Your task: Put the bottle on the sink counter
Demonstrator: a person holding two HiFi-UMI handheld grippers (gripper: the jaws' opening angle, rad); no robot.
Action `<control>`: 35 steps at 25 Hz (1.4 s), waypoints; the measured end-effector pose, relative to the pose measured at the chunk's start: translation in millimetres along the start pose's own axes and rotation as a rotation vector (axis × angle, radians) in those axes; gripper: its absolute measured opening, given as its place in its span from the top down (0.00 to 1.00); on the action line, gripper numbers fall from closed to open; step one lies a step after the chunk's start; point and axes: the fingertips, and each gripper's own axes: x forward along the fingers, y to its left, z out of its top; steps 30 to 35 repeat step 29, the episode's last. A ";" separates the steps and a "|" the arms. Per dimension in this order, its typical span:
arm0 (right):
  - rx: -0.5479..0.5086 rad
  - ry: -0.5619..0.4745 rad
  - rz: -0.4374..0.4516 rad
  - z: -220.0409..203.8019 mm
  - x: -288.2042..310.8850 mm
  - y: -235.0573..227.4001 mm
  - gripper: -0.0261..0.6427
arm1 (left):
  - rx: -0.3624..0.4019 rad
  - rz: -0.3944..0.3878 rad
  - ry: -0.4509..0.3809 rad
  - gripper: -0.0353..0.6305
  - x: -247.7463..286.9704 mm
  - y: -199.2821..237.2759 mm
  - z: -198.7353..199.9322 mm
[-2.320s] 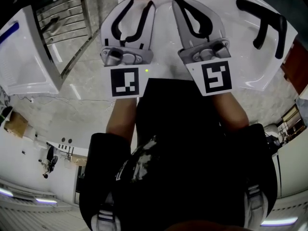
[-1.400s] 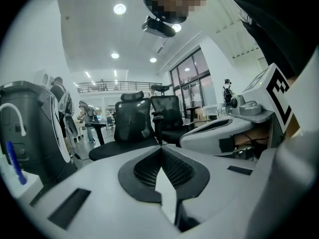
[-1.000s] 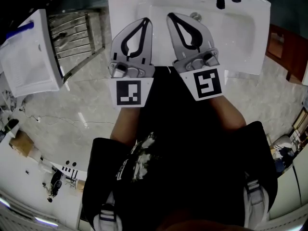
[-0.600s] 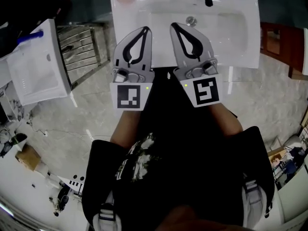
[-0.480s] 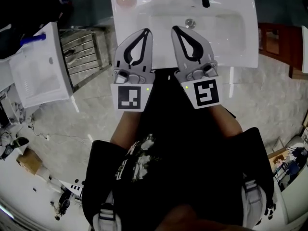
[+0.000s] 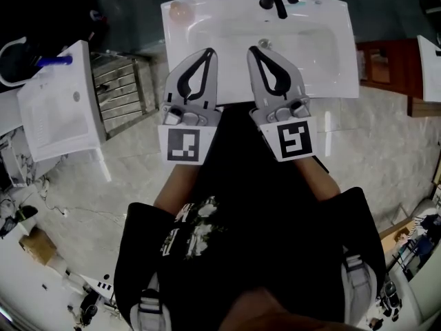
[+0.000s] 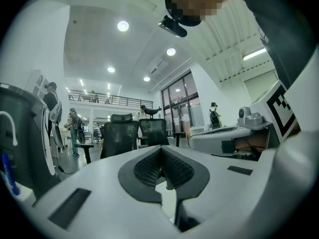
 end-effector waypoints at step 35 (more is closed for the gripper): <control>-0.037 -0.017 0.006 14.1 9.5 11.3 0.97 | 0.015 0.003 -0.023 0.93 -5.6 12.0 10.4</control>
